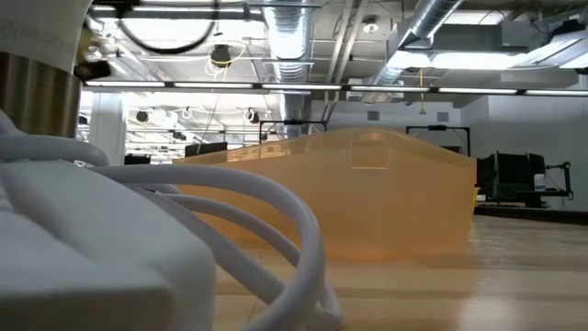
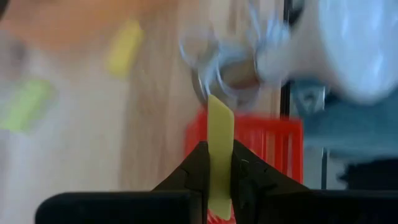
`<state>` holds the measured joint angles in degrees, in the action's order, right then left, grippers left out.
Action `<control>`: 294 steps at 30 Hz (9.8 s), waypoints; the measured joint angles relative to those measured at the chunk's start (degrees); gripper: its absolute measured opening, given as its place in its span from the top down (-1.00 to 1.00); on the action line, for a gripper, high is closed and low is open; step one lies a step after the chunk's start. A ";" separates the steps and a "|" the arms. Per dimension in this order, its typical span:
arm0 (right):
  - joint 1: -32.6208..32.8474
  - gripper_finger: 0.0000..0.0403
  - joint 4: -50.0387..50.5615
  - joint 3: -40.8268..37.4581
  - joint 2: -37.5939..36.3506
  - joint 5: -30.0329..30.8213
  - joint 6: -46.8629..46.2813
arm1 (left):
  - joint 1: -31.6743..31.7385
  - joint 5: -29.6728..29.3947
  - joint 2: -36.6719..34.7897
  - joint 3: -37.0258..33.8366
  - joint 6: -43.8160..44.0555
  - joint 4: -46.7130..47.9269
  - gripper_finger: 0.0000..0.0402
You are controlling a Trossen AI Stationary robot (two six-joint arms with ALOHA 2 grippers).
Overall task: Pick & Place School Supplies
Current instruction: Put the yellow eraser into the red bin
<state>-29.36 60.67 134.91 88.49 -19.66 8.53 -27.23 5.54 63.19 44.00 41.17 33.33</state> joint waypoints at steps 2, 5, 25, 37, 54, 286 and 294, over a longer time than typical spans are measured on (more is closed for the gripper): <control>0.00 0.19 0.02 0.00 -0.01 0.00 -0.95 | -3.94 -0.04 1.86 -0.38 2.01 -0.03 0.87; 0.02 0.19 -0.01 0.00 -0.02 0.00 -1.44 | -8.27 -0.13 5.38 -0.78 4.43 -0.24 0.87; 0.07 0.19 -2.90 0.00 0.00 0.00 -5.55 | -15.10 -2.58 17.58 -0.76 10.03 -13.52 0.70; -0.36 0.19 -3.45 0.00 0.00 -0.02 -2.95 | -14.55 1.42 17.00 -0.76 15.01 -13.15 0.01; -7.95 0.19 -7.99 0.00 -0.02 0.00 0.48 | 0.97 0.01 -0.50 -0.73 7.59 4.54 0.21; -30.36 0.99 7.81 -0.15 23.51 -25.68 4.60 | 59.46 17.40 23.18 -5.48 -22.67 -29.25 1.00; -25.04 1.00 14.90 -0.35 33.09 -29.62 3.98 | 62.17 18.55 20.95 -5.37 -22.88 -30.10 1.00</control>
<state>-54.41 75.57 134.56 121.58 -49.28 12.51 34.95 24.10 84.14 38.63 18.28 3.23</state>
